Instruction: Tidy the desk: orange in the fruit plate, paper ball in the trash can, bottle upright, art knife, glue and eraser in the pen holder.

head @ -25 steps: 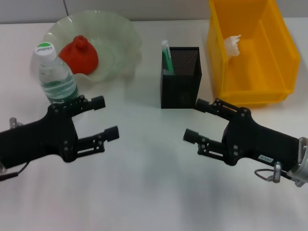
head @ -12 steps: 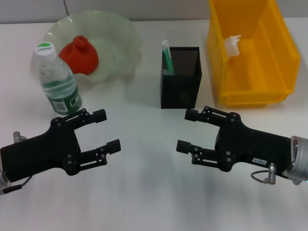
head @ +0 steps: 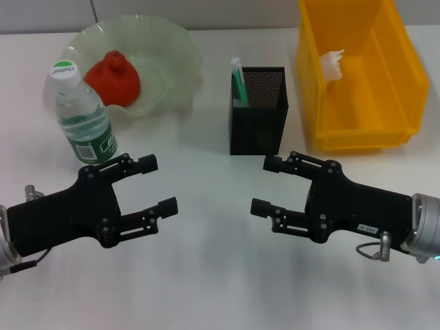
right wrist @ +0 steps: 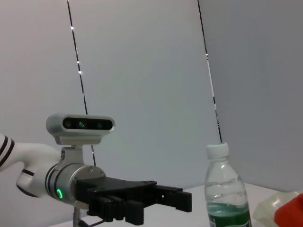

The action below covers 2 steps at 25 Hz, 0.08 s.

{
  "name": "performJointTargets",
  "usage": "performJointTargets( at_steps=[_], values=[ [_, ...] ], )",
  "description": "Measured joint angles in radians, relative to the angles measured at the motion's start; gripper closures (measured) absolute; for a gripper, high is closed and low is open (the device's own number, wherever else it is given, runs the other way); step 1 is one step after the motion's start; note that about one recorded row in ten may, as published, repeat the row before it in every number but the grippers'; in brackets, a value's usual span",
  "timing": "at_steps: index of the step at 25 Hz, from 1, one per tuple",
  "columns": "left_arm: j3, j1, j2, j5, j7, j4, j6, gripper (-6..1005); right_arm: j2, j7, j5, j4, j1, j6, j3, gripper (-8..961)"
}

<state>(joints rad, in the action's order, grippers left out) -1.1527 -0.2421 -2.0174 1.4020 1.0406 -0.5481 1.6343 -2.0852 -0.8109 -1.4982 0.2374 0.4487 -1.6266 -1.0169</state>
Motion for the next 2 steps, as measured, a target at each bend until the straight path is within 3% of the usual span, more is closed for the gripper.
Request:
performJointTargets(
  at_steps=[2],
  values=[
    [0.0, -0.002, -0.001, 0.003, -0.002, 0.0, -0.001, 197, -0.001, 0.0, 0.005, 0.001, 0.001, 0.003, 0.005, 202]
  ],
)
